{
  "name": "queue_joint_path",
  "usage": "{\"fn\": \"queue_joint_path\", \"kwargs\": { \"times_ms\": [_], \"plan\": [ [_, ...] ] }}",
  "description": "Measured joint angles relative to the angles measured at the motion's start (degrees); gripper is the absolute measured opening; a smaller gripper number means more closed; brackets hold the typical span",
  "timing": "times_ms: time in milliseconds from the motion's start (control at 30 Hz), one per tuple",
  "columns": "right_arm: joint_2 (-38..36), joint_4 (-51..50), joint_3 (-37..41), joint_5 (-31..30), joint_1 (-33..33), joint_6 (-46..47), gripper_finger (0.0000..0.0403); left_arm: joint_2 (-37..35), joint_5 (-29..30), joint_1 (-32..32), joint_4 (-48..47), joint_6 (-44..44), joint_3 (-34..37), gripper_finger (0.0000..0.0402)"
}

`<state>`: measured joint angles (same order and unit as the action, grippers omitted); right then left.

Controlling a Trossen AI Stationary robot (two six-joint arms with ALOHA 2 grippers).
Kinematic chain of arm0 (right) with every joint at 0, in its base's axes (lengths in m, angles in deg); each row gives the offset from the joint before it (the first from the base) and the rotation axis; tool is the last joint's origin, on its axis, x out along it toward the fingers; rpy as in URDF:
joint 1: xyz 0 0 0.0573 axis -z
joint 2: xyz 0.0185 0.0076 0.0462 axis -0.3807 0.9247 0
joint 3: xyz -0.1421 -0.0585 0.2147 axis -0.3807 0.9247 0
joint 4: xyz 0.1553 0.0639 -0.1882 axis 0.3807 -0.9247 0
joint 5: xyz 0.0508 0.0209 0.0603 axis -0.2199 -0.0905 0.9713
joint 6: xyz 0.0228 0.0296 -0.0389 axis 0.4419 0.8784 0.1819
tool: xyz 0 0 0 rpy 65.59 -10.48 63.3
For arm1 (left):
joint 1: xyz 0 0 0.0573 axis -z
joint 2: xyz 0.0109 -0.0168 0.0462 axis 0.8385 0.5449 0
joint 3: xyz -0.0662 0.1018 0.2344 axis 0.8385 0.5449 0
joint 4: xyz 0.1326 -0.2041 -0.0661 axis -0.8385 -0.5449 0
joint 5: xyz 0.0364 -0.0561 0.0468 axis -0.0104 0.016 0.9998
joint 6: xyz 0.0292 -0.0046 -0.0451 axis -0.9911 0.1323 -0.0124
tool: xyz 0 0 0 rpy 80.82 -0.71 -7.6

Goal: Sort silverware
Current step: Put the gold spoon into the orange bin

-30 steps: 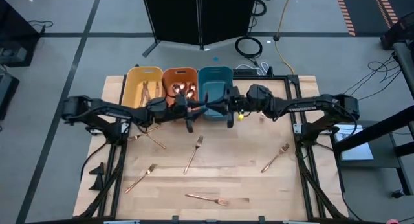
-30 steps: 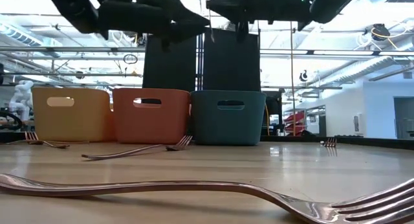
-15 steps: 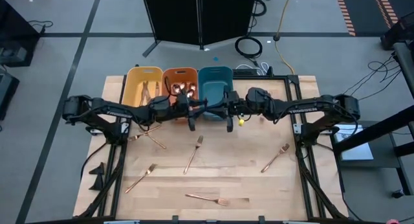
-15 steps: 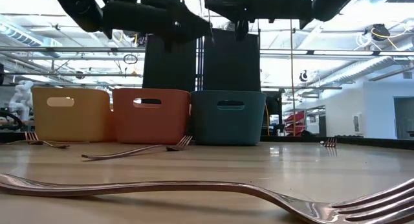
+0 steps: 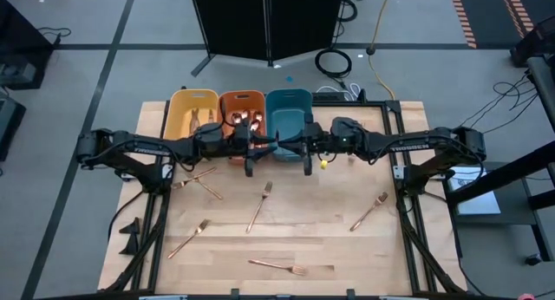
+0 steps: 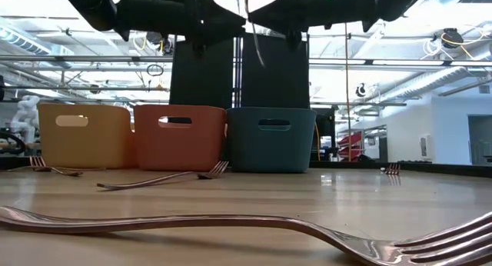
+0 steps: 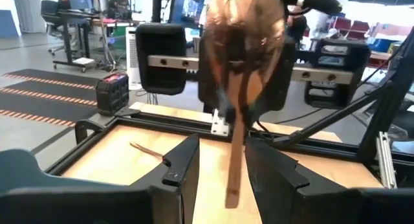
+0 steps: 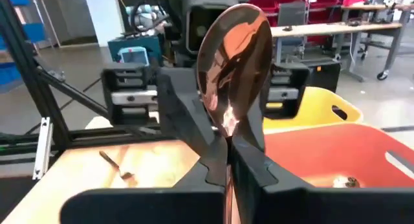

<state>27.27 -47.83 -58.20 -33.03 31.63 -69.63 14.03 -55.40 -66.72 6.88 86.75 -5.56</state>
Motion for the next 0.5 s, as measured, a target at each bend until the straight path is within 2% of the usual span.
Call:
{"fn": "queue_joint_path", "kwargs": {
  "times_ms": [500],
  "plan": [
    [2.2,9.6,-0.1,-1.0,0.0,0.6,0.0,0.0,-0.2,0.1,1.9,0.5,0.0,0.0121]
  ]
}}
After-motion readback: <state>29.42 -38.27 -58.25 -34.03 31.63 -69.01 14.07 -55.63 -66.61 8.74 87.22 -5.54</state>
